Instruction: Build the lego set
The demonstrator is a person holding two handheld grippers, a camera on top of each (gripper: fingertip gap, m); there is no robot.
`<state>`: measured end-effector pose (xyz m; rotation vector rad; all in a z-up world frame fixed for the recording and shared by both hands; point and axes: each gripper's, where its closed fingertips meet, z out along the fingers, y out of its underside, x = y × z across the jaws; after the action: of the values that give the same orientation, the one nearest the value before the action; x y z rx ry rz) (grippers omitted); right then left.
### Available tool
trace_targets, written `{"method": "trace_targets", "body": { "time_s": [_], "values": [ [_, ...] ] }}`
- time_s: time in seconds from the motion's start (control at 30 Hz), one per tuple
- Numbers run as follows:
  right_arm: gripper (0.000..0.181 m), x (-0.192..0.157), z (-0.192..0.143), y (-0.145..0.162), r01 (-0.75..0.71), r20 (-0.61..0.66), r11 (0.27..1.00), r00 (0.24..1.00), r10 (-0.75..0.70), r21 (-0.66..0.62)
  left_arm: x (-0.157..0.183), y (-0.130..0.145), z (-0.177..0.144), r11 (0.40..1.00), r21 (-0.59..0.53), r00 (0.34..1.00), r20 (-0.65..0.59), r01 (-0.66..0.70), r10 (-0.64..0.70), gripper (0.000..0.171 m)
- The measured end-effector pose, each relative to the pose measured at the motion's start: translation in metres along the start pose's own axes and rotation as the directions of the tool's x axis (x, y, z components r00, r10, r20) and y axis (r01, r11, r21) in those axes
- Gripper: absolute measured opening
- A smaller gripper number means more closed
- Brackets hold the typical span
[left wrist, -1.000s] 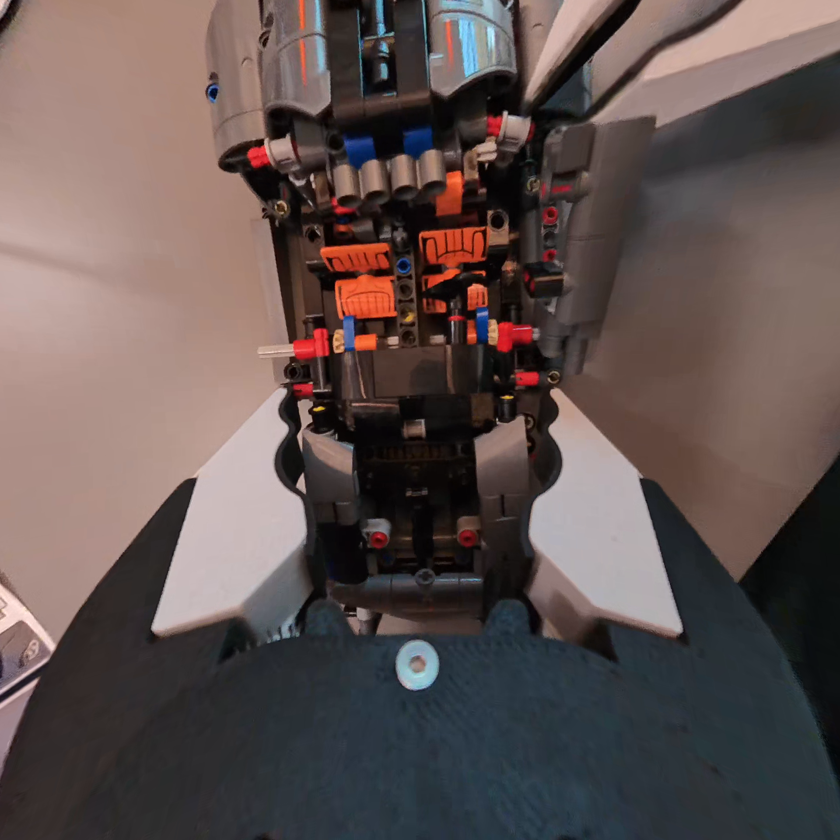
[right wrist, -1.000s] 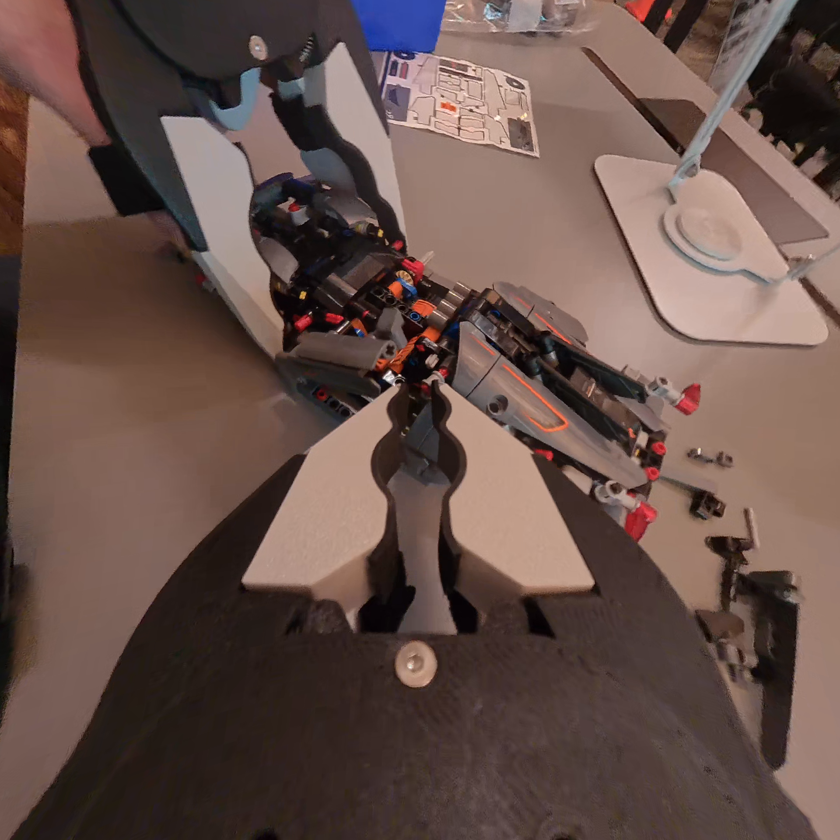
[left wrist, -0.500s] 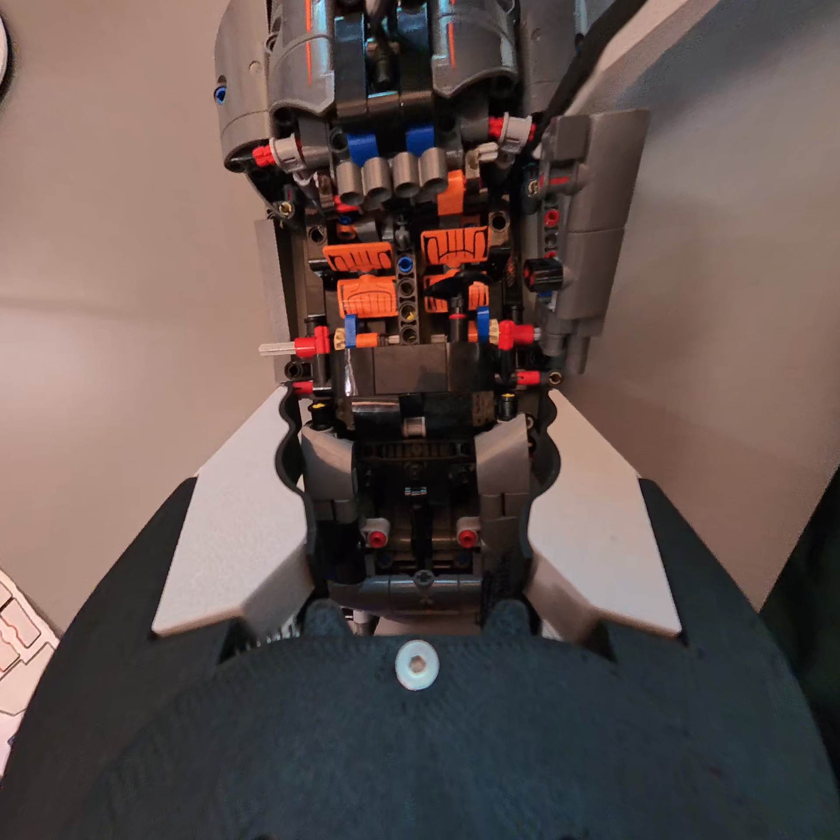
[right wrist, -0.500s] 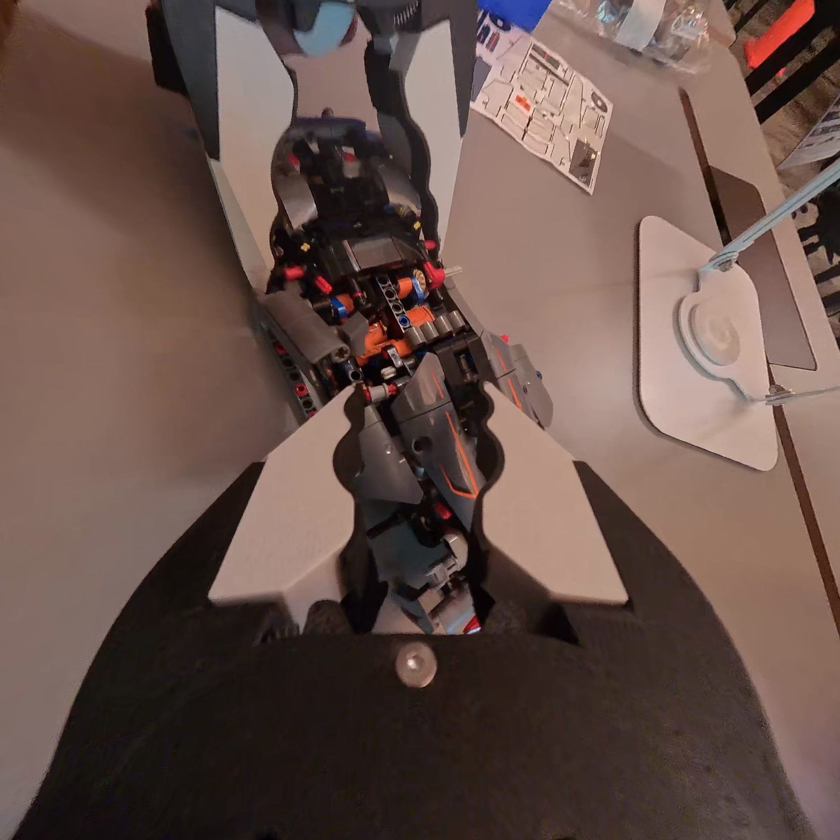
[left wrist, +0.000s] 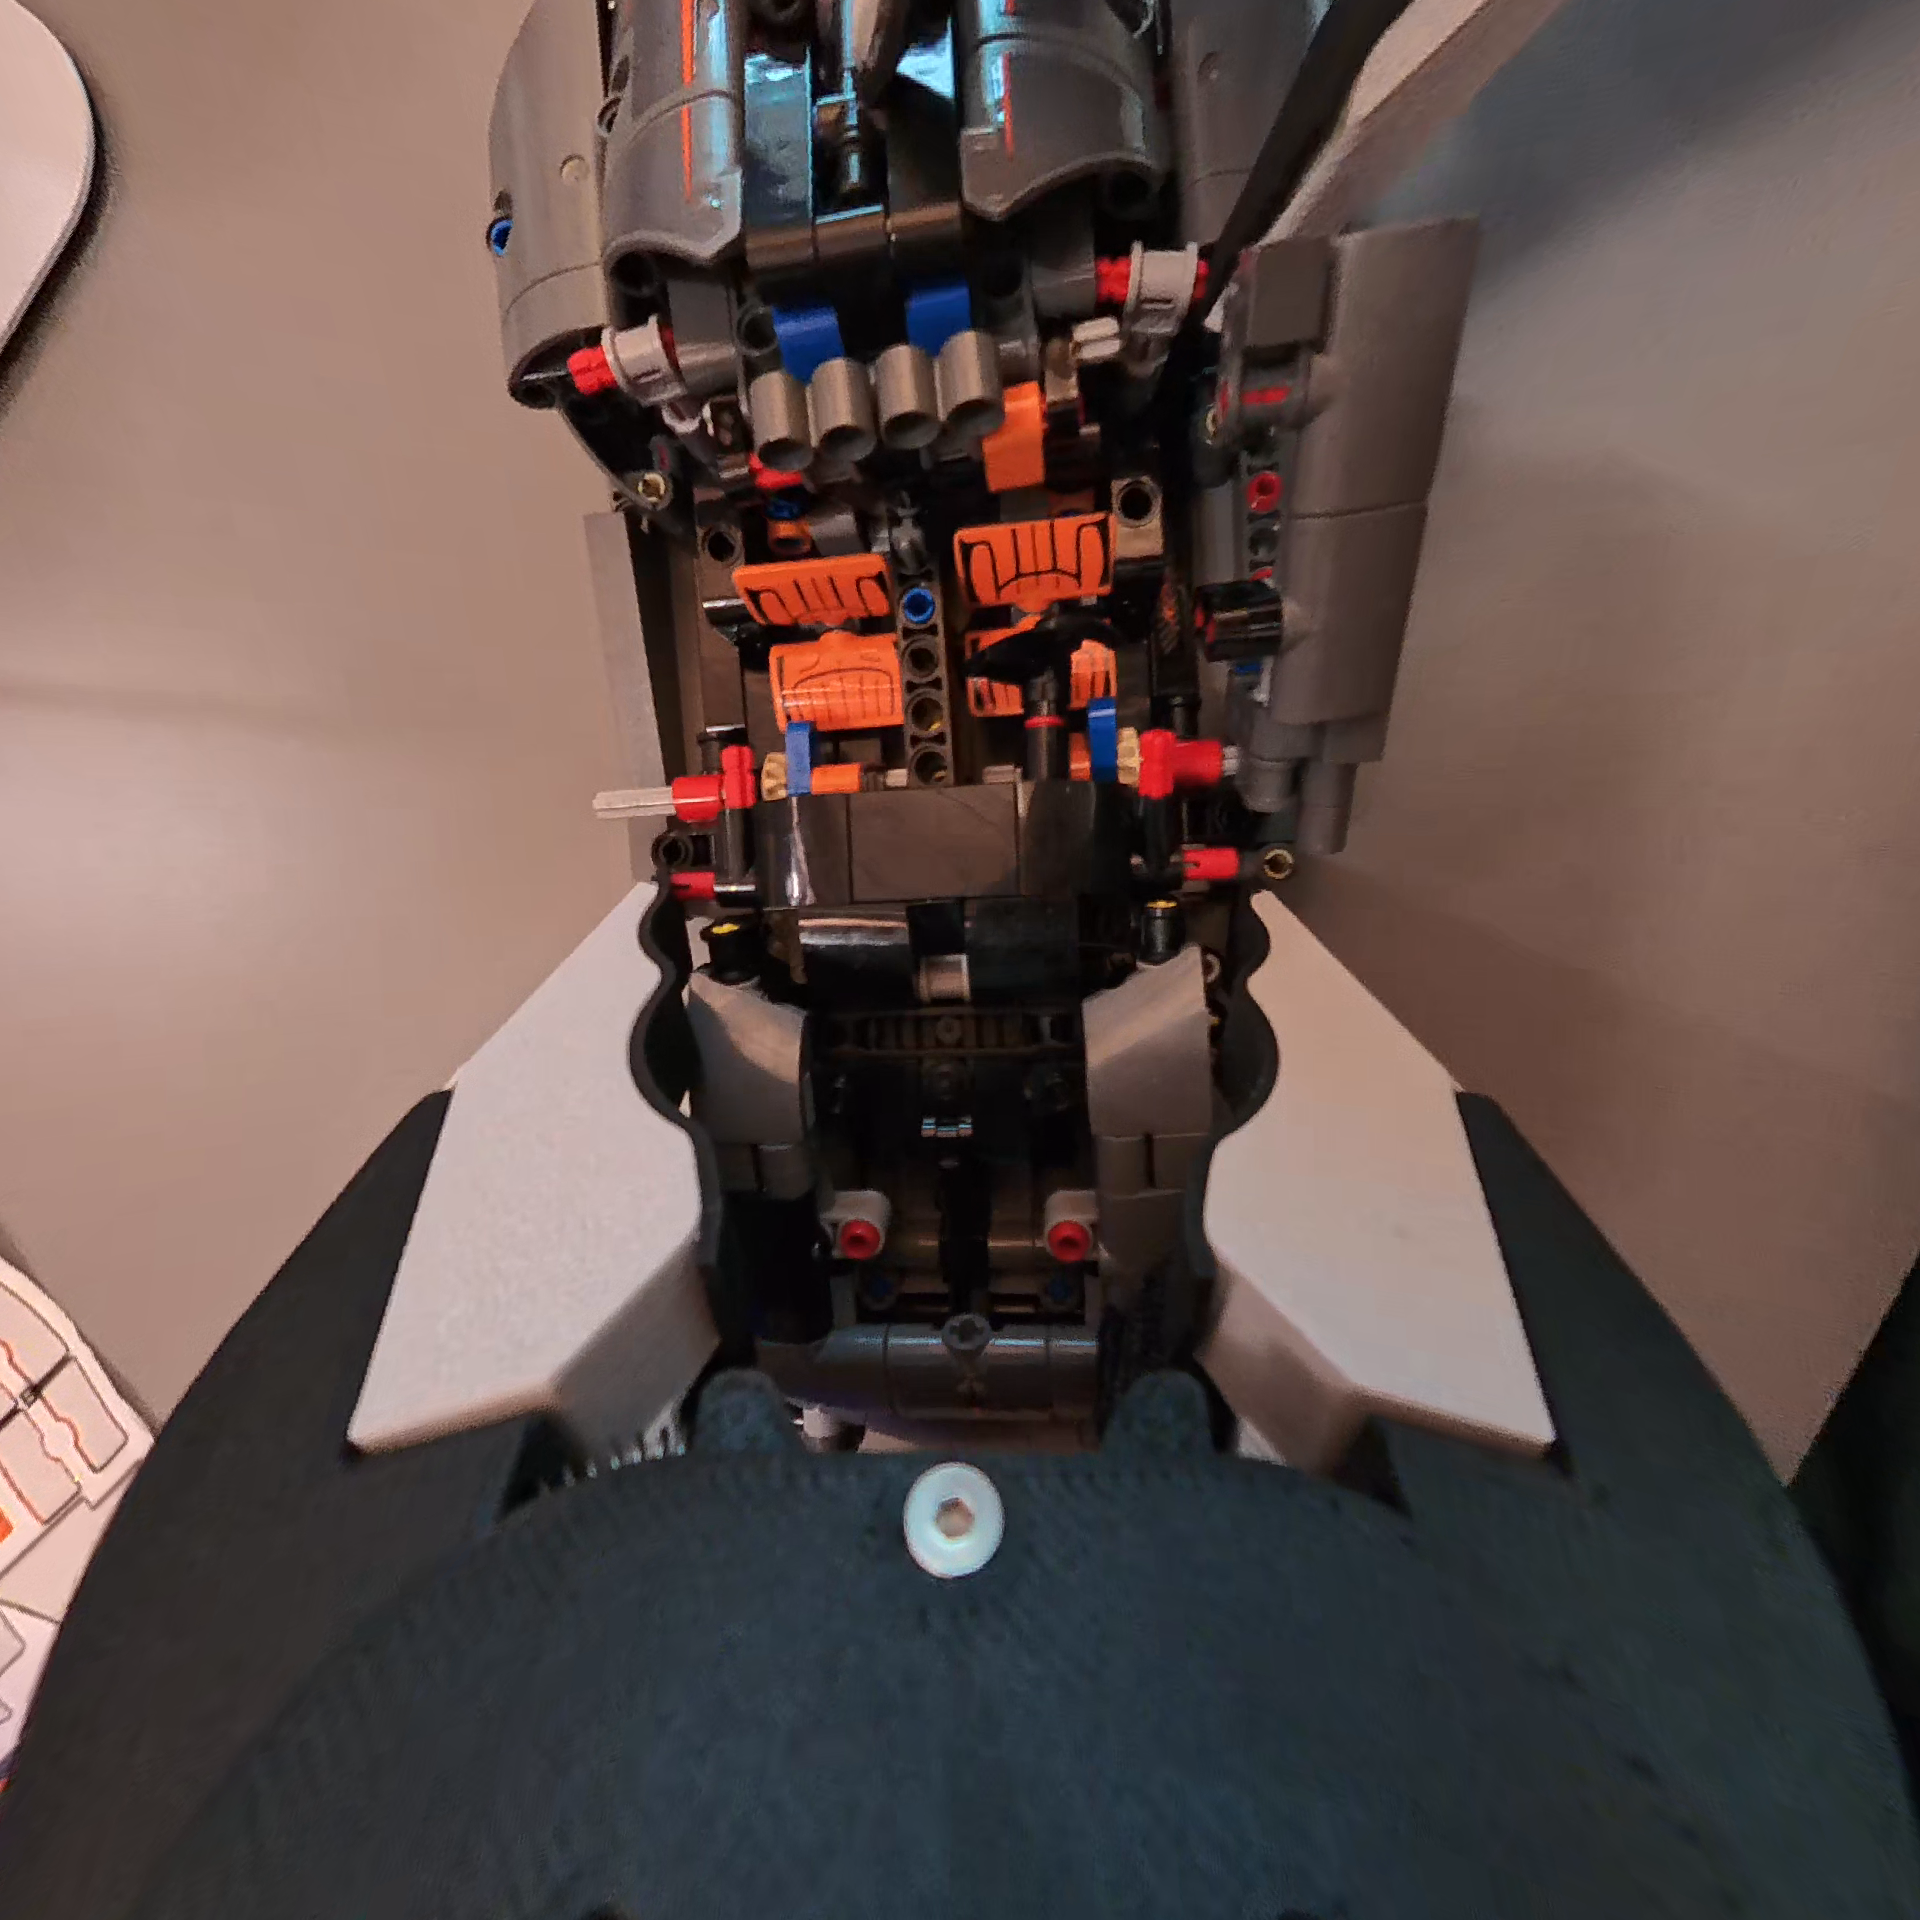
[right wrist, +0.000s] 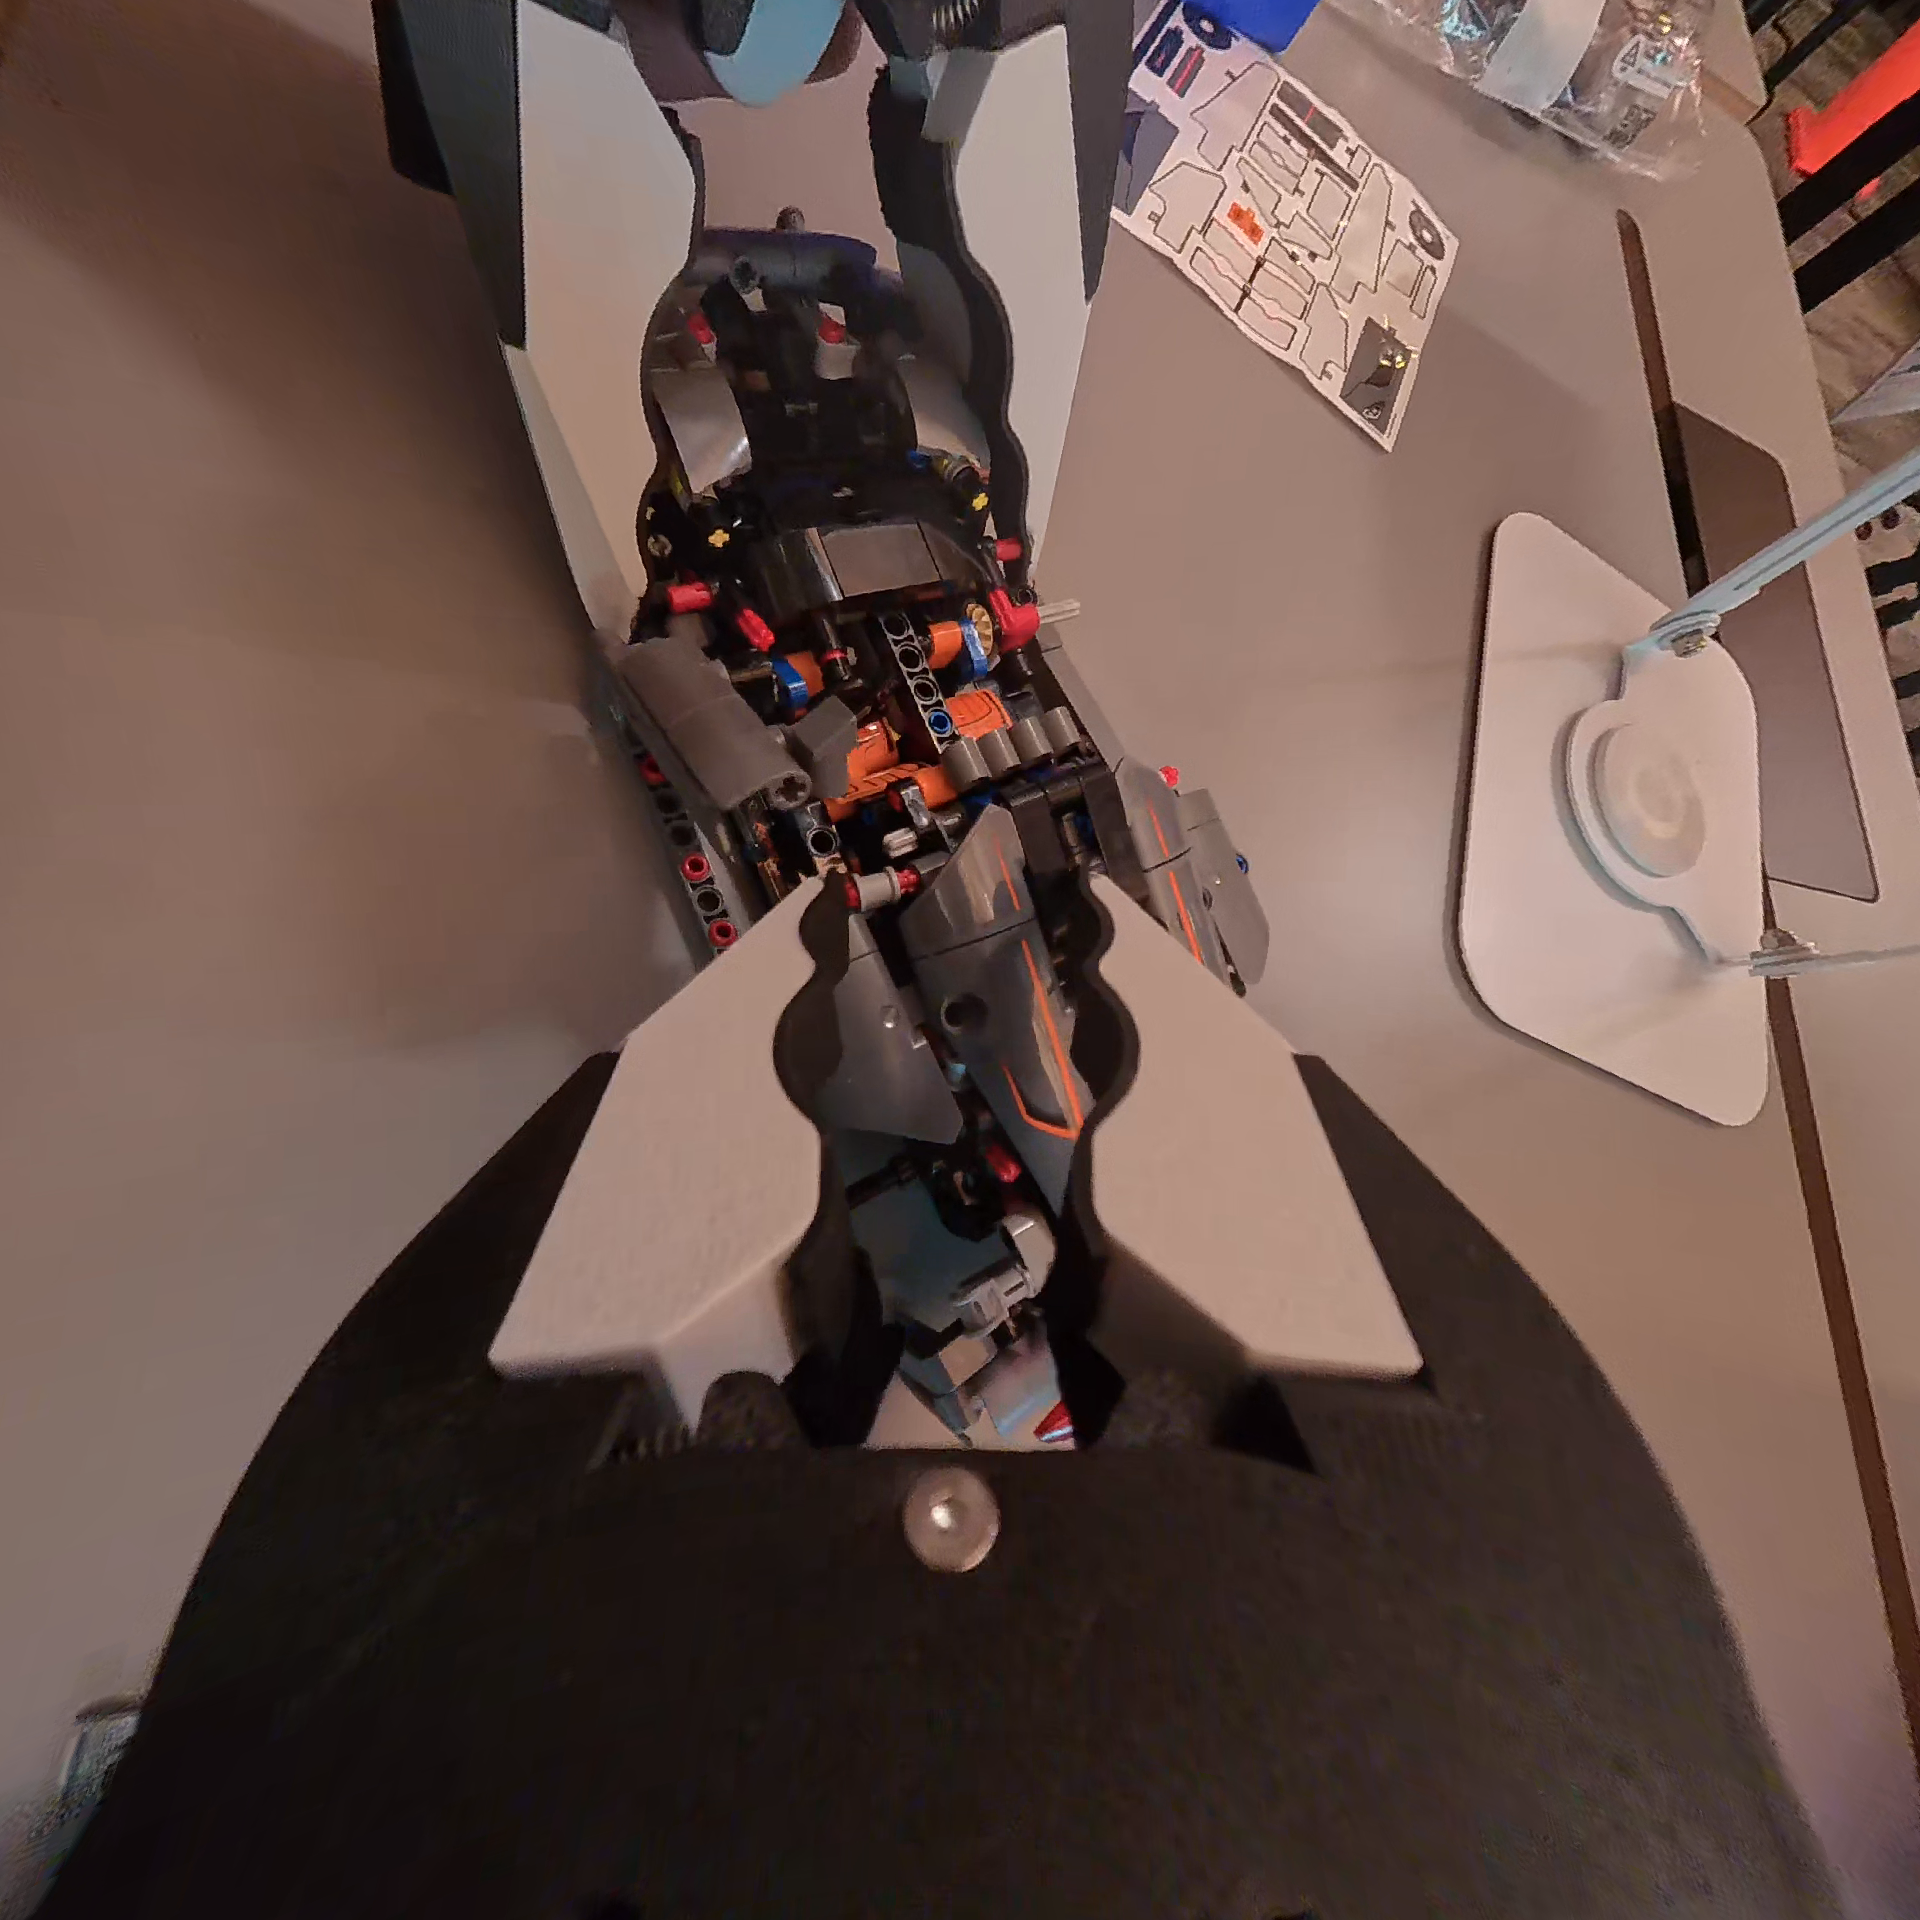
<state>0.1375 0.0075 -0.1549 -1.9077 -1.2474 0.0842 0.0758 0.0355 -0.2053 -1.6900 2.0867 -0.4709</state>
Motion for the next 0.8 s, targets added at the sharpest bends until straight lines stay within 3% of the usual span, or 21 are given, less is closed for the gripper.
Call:
{"method": "trace_targets", "body": {
  "time_s": [0.8],
  "values": [
    [0.034,0.0046,-0.0010,-0.0002,0.050,0.007,0.999,0.999,-0.050,-0.012,-0.0050,-0.0010,0.0019,1.000,0.005,1.000,0.009,0.006,-0.006,0.101]
  ]
}}
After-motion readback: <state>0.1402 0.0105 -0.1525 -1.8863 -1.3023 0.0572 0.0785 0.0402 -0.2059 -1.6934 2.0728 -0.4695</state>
